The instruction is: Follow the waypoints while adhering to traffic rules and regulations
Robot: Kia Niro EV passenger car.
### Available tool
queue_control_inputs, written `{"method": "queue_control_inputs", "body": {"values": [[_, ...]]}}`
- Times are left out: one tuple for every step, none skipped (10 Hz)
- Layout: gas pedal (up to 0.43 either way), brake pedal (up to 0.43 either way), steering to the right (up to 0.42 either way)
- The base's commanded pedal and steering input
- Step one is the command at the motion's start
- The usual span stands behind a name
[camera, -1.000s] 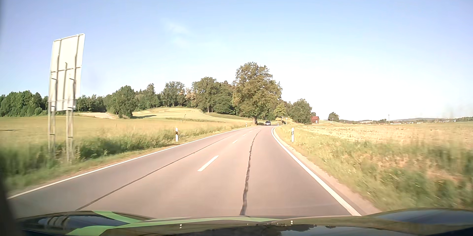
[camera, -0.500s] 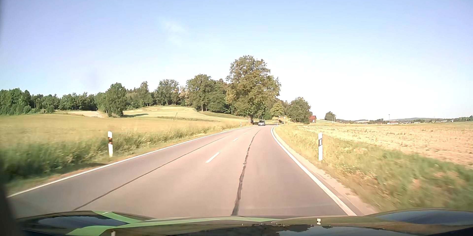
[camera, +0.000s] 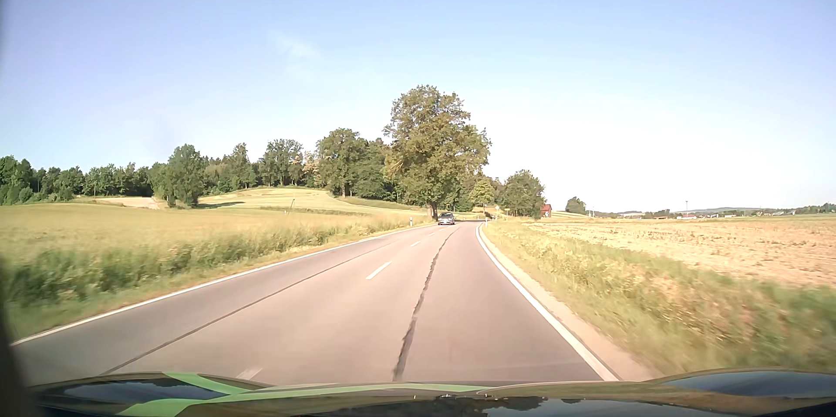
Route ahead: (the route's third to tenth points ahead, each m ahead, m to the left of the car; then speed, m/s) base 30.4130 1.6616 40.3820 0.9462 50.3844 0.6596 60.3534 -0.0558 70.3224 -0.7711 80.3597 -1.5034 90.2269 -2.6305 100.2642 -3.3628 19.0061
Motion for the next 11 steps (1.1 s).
{"method": "queue_control_inputs", "body": {"values": [[0.209, 0.0, 0.0], [0.209, 0.0, 0.003], [0.209, 0.0, 0.005], [0.197, 0.0, 0.004], [0.177, 0.0, 0.003], [0.189, 0.0, 0.003], [0.197, 0.0, 0.003], [0.209, 0.0, 0.004], [0.248, 0.0, 0.005], [0.26, 0.0, 0.005], [0.287, 0.0, 0.005]]}}
